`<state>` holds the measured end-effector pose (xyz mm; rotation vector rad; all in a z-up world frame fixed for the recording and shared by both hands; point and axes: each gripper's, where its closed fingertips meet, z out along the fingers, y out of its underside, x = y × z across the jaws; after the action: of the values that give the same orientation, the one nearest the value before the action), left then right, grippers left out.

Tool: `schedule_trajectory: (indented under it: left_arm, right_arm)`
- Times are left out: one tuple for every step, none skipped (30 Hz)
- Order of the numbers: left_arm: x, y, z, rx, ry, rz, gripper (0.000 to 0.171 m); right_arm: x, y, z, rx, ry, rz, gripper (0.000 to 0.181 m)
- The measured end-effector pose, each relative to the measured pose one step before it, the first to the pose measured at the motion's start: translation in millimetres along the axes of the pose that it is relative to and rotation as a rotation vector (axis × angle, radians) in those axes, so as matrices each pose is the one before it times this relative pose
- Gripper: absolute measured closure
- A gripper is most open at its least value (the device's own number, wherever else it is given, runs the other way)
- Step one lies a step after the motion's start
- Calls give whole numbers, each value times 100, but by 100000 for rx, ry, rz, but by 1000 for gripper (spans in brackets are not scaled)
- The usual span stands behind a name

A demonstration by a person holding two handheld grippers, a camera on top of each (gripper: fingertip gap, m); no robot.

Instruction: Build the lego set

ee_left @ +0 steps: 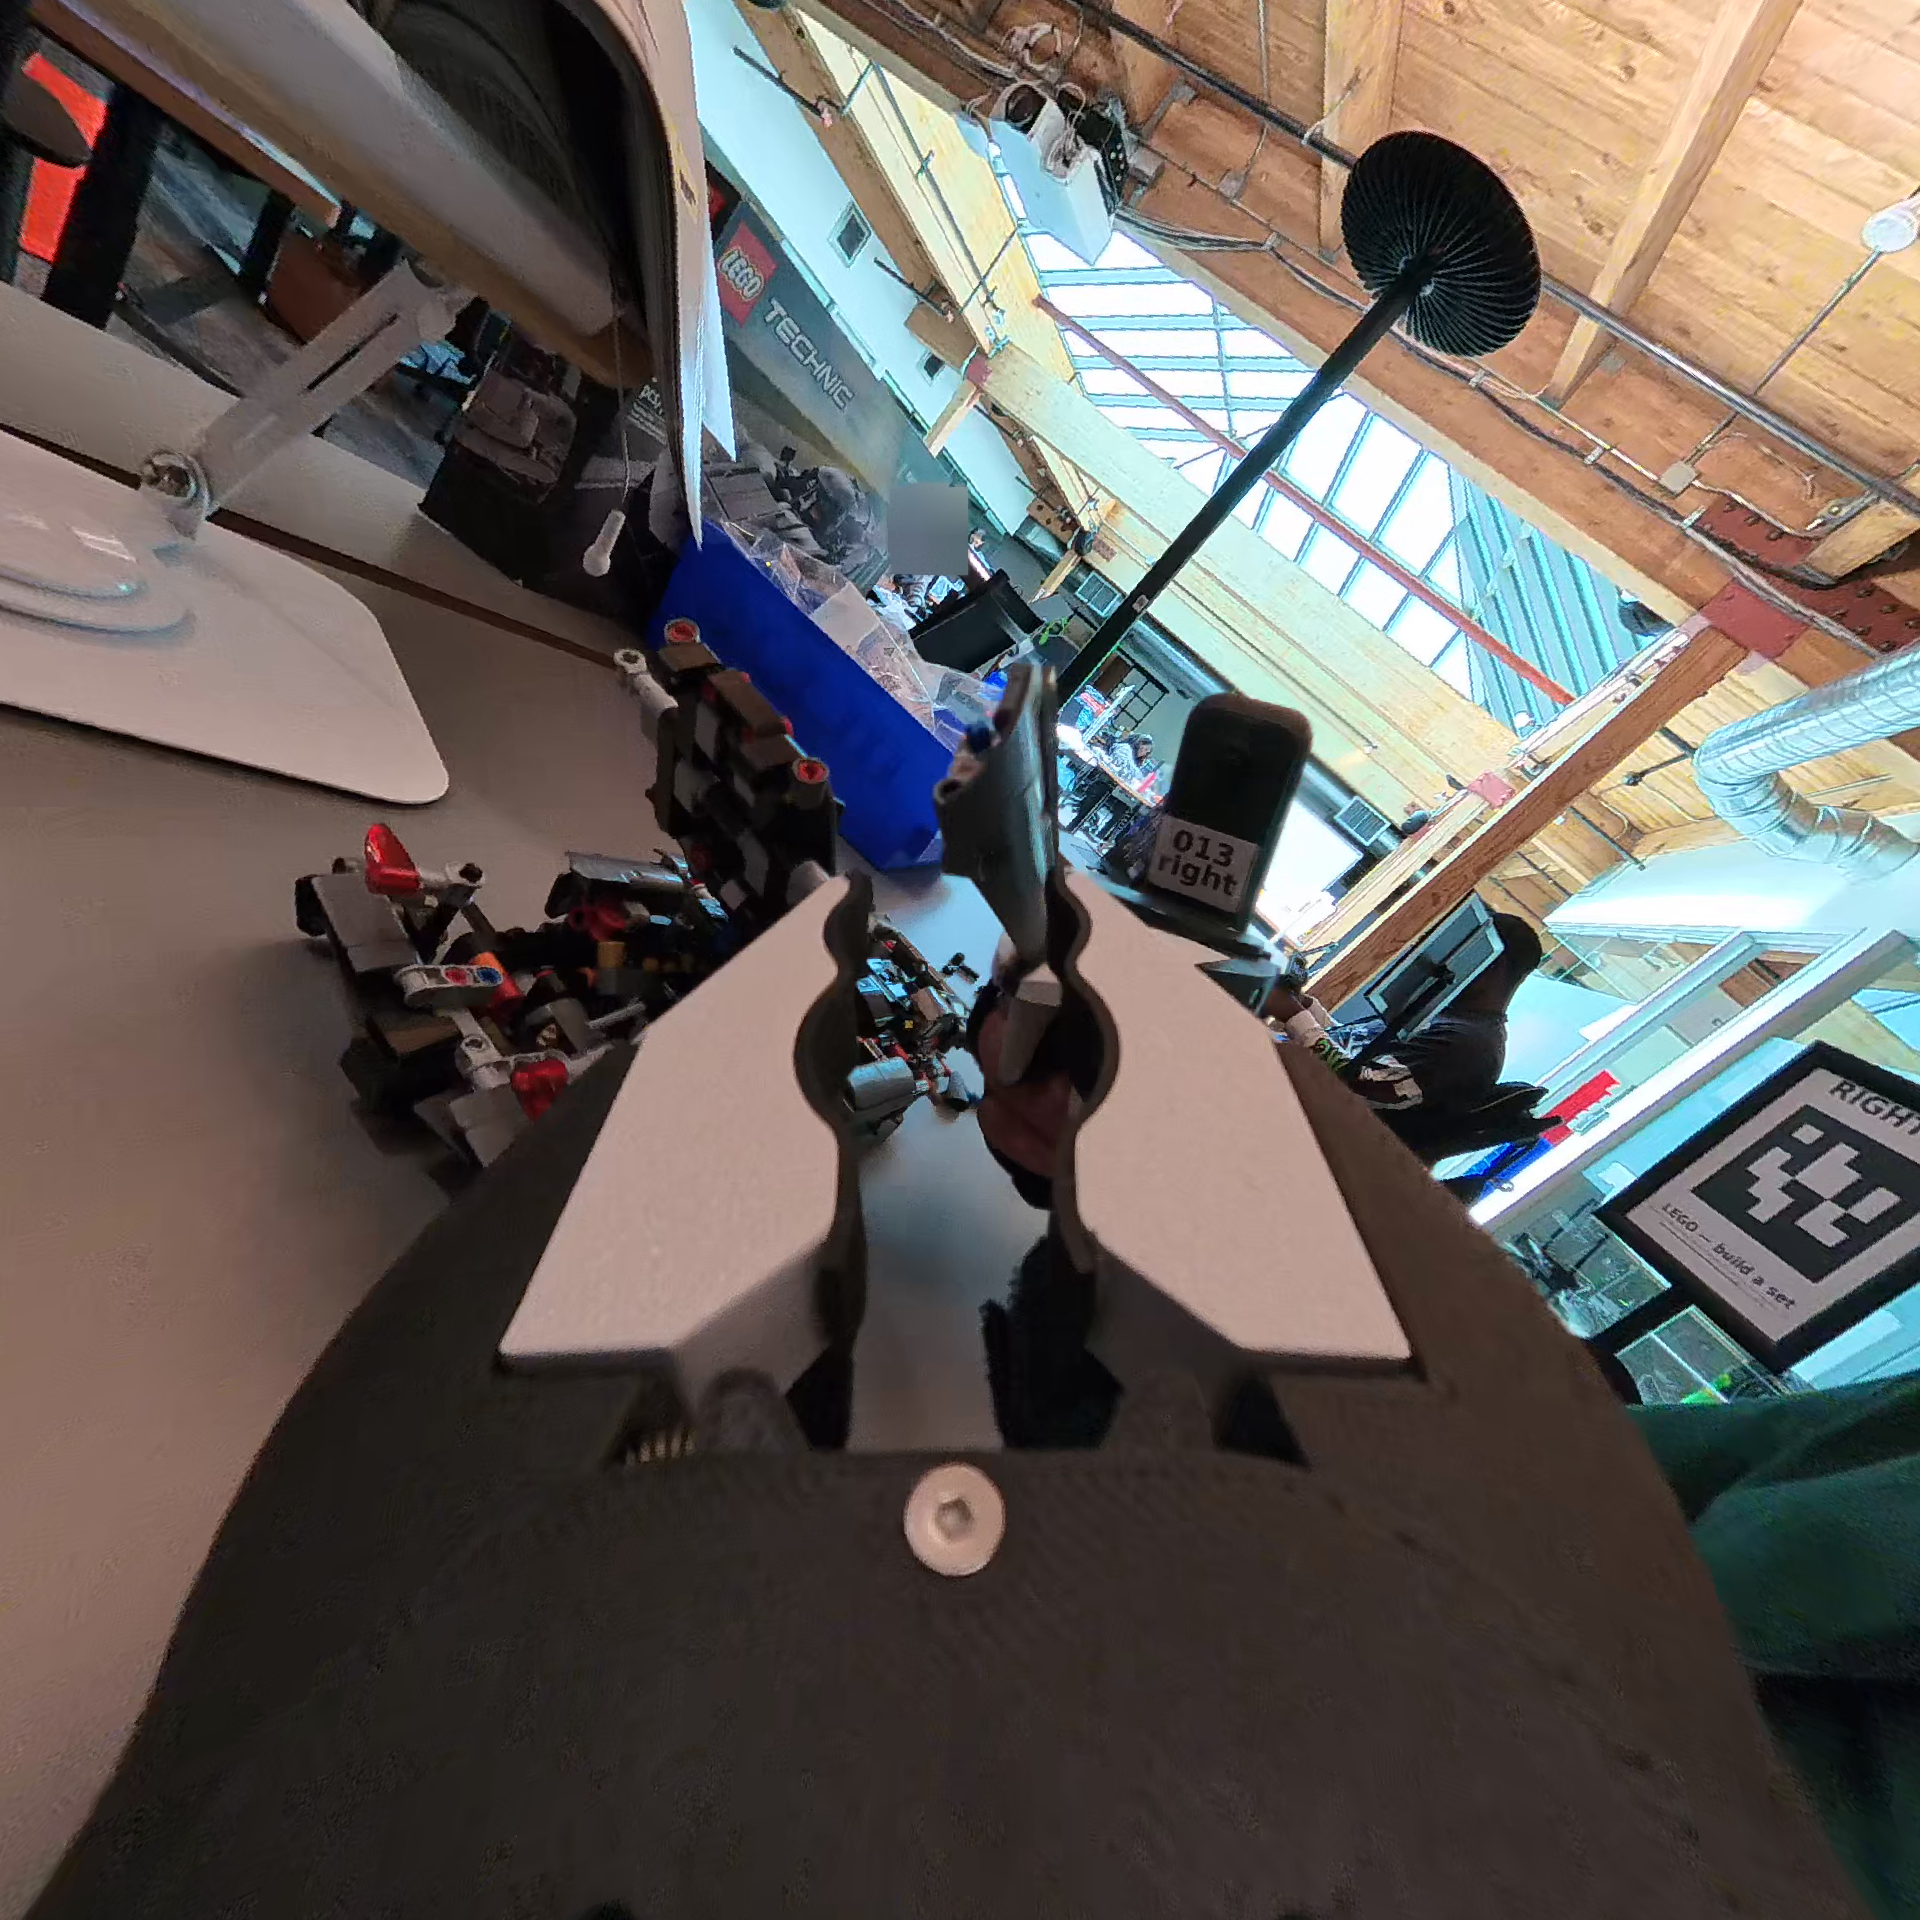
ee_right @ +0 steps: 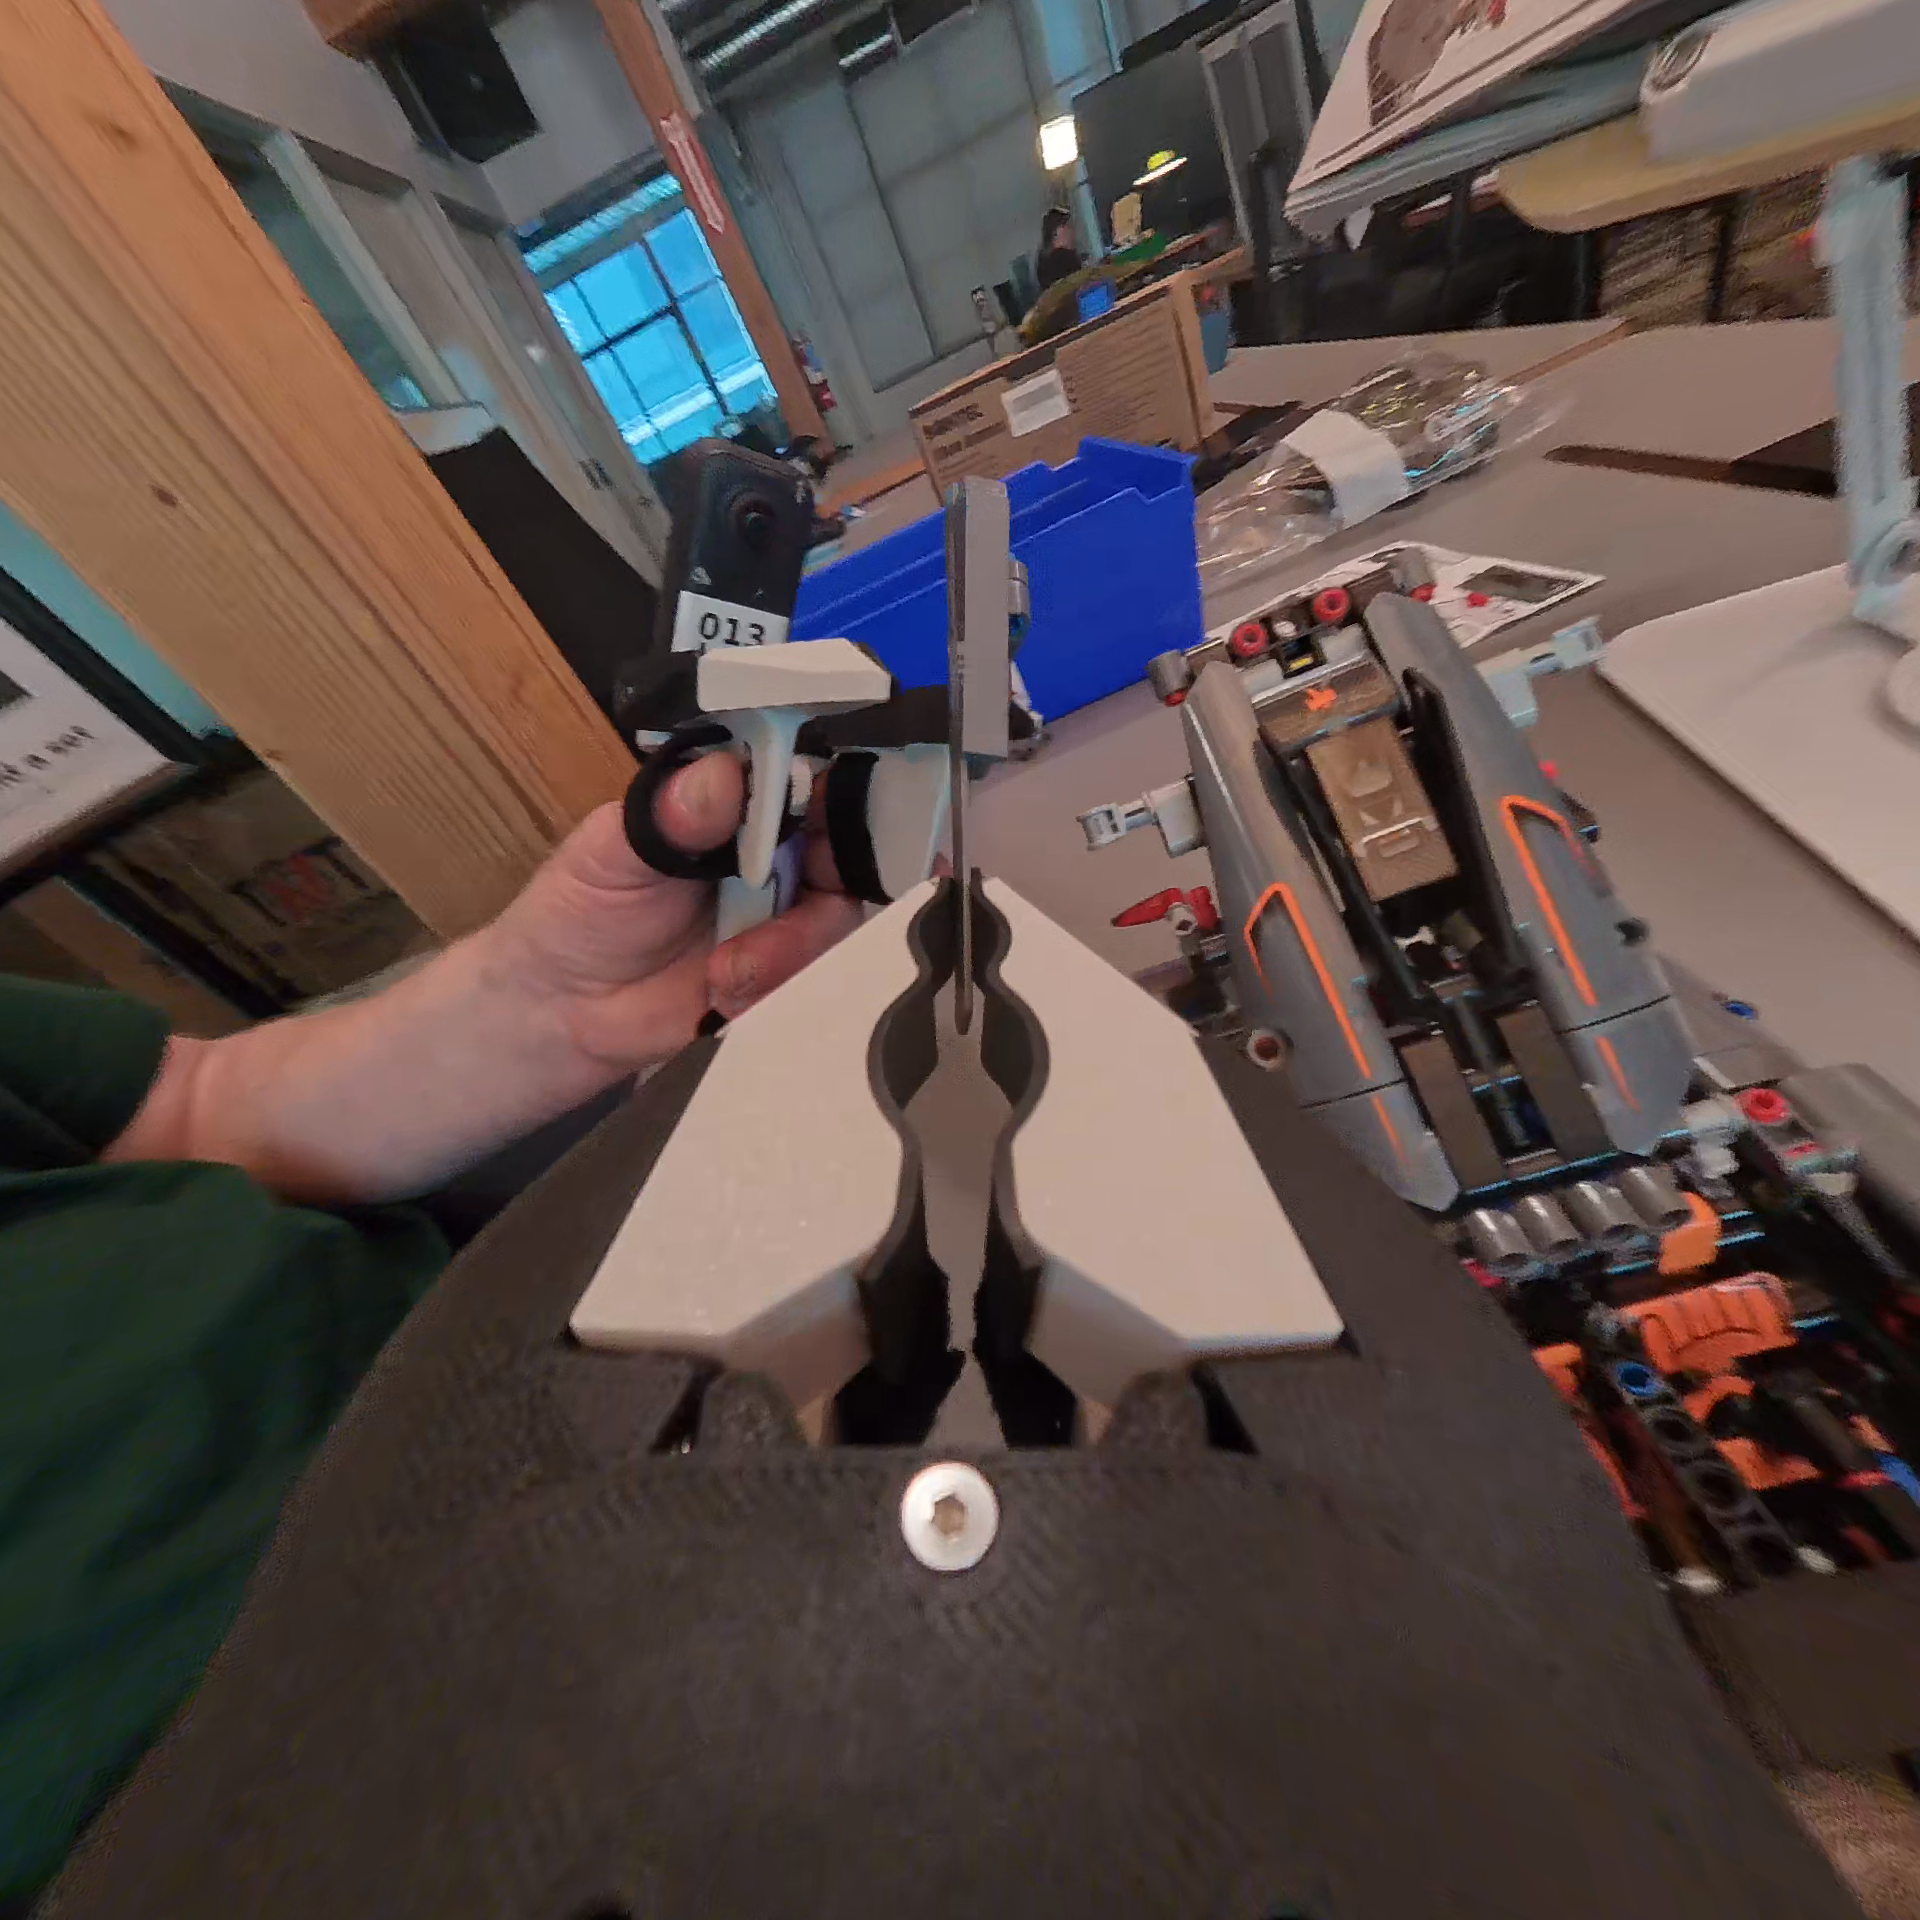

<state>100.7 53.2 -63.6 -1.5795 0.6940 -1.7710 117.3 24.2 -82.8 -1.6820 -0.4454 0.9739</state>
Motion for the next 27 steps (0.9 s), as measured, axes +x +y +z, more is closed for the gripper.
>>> schedule_trajectory:
  left_arm:
    - [-3, -126, -6, 177, 58, 65, 139]
    - [-6, -131, -14, 199, 100, 192, 139]
    - [113, -128, 7, 175, 839, 555, 139]
    - [100, -60, 40, -212, 667, 443, 140]
    - [191, -67, 74, 54, 1204, 225, 141]
    - [163, -43, 96, -29, 1055, -11, 143]
    - [133, 6, 110, -197, 880, -62, 146]
    - [138, 79, 128, -433, 946, -113, 150]
    - [104, 84, 97, -382, 834, -210, 152]
    - [143, 10, 52, 259, 1002, -38, 157]
    - [89, -1, 25, 321, 735, 42, 158]
    - [68, 16, -20, 75, 593, 101, 158]
    - [33, 25, -23, 3, 366, 349, 158]
    - [62, 22, -35, -29, 573, 255, 159]
    - [87, -11, -32, -172, 757, -41, 159]
    - [85, 0, -43, -359, 511, 389, 160]
    - [111, 4, -23, -578, 445, 891, 160]
    - [71, 2, -31, -524, 81, 665, 160]
    - [70, 21, -17, -464, -51, 635, 160]
    - [49, 120, 16, -1134, -158, 726, 160]
    - [72, 169, 38, -1176, 29, 783, 160]
    - [103, 102, 47, -476, 297, 230, 160]
    - [120, 32, 28, 107, 525, -303, 160]
    - [30, 46, 17, -34, 19, -150, 160]
    - [6, 20, -16, -37, 100, -28, 160]
    - [-7, 13, -33, -49, 204, -229, 160]
    - [16, -8, -38, -17, 267, -238, 160]
  right_arm:
    - [-214, -22, -2, 512, -3032, 2984, 181]
    - [-170, -50, -58, 647, -2681, 2737, 181]
    - [-98, 40, -55, 125, -2338, 2791, 181]
    - [-100, 96, -18, -244, -2208, 2600, 181]
    - [-118, 49, 16, -52, -1862, 1799, 181]
    - [-163, 37, 34, -90, -1621, 1012, 181]
    - [-125, 70, 66, -300, -1021, 453, 181]
    - [-38, 106, 78, -613, -378, 125, 181]
    - [-41, 125, 79, -555, -481, 426, 181]
    - [-22, 46, 40, -70, -531, 859, 181]
    - [8, -4, -15, 181, -320, 655, 181]
    - [0, -12, -27, 61, -68, -55, 181]
    - [61, -4, -27, -134, 709, -835, 181]
    - [75, -13, -17, -5, 949, -1070, 181]
    - [-17, -26, -7, -57, 351, -1054, 181]
    - [34, -61, -16, 104, 760, -1252, 181]
    - [9, -98, -36, 378, 720, -1331, 180]
    - [-60, -92, -37, 388, 93, -921, 179]
    - [-82, -106, -38, 440, -236, -493, 179]
    - [-65, -126, -32, 606, -253, -290, 178]
    - [-75, -100, -39, 573, -318, -261, 177]
    - [-69, -11, 10, 45, -363, -213, 177]
    - [-27, 60, 26, -408, -5, -317, 178]
    - [-44, 65, 39, -386, -56, -419, 179]
    - [-88, 69, 46, -390, -499, -147, 180]
    - [-102, 63, 36, -439, -618, 165, 180]
    - [-67, 24, 39, -113, -247, -102, 181]
